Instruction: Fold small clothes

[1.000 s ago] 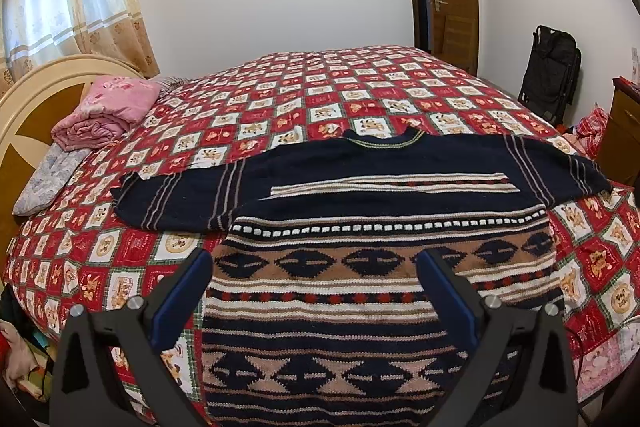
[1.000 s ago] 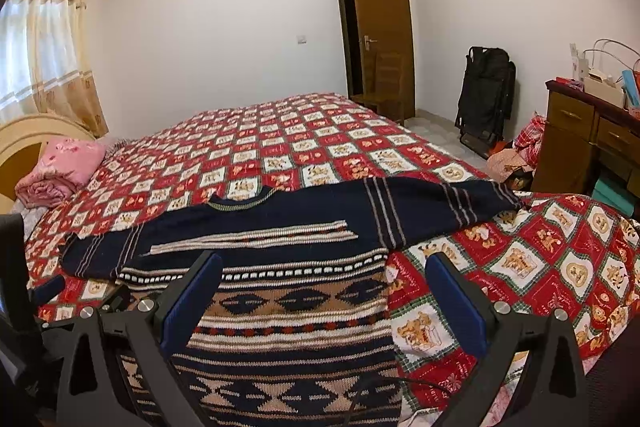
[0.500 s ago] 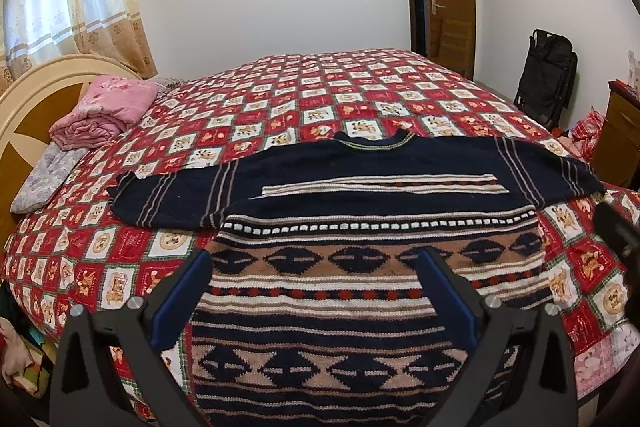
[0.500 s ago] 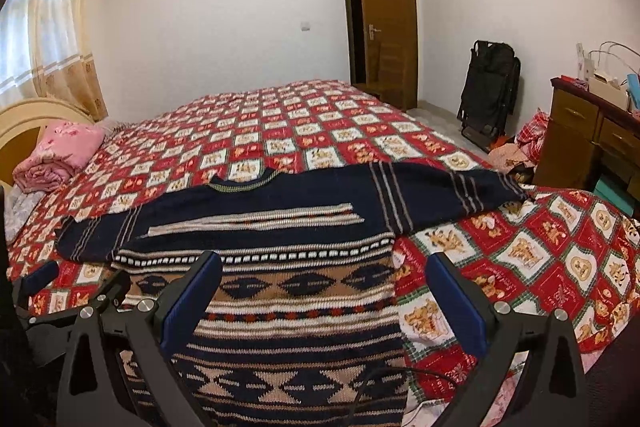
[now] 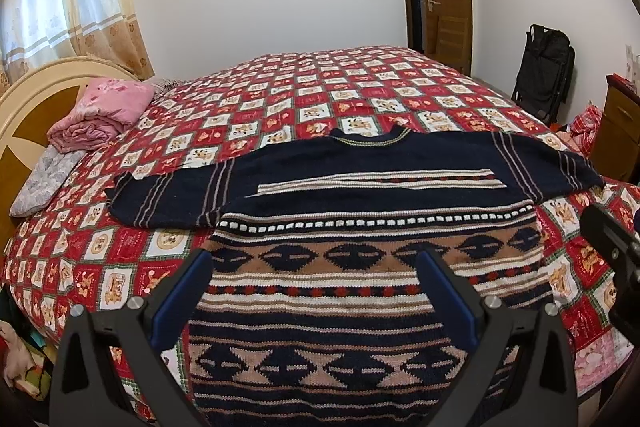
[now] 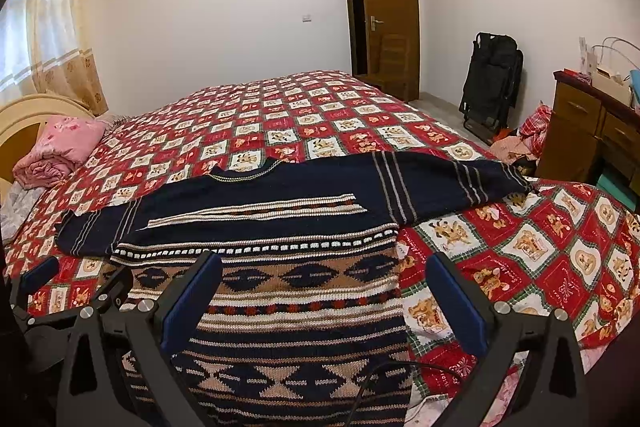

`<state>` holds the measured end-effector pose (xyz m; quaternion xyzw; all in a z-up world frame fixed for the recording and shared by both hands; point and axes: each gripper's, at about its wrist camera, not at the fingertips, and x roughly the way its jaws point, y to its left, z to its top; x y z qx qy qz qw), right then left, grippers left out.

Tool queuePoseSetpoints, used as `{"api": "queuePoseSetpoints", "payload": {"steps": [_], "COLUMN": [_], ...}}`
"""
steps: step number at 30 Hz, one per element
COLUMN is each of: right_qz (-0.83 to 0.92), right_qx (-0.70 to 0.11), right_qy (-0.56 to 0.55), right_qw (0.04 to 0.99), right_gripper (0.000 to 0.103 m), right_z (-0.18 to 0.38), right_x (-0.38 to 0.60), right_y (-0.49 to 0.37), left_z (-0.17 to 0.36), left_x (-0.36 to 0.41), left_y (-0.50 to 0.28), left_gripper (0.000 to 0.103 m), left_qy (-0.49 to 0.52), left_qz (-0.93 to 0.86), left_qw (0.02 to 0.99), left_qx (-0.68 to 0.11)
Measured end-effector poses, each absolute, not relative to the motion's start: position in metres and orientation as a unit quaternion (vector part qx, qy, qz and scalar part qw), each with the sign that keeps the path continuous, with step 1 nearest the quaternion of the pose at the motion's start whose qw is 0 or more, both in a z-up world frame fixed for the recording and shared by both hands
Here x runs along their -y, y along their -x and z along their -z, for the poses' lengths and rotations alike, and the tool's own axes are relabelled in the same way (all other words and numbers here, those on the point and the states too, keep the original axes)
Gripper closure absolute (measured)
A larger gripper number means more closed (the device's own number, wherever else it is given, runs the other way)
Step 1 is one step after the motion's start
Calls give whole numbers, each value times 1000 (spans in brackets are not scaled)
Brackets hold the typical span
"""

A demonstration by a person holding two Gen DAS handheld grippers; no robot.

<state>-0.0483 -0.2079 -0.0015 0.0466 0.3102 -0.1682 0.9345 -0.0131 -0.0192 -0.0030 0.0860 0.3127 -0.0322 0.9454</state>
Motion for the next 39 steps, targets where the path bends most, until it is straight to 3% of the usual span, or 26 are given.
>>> {"api": "queuePoseSetpoints", "payload": {"steps": [27, 39], "right_qz": [176, 233], "right_qx": [-347, -330], "right_qy": [-114, -189], "right_qw": [914, 895], "right_gripper": [1, 1], "right_z": [25, 22], "right_x": [243, 342], "right_y": [37, 39], "left_z": [21, 25], "left_x": [31, 38], "left_y": [-2, -27], "left_gripper": [0, 0], "left_qy": [-78, -91], "left_qz": [52, 84], "left_qw": [936, 925], "left_qx": [-341, -360]}}
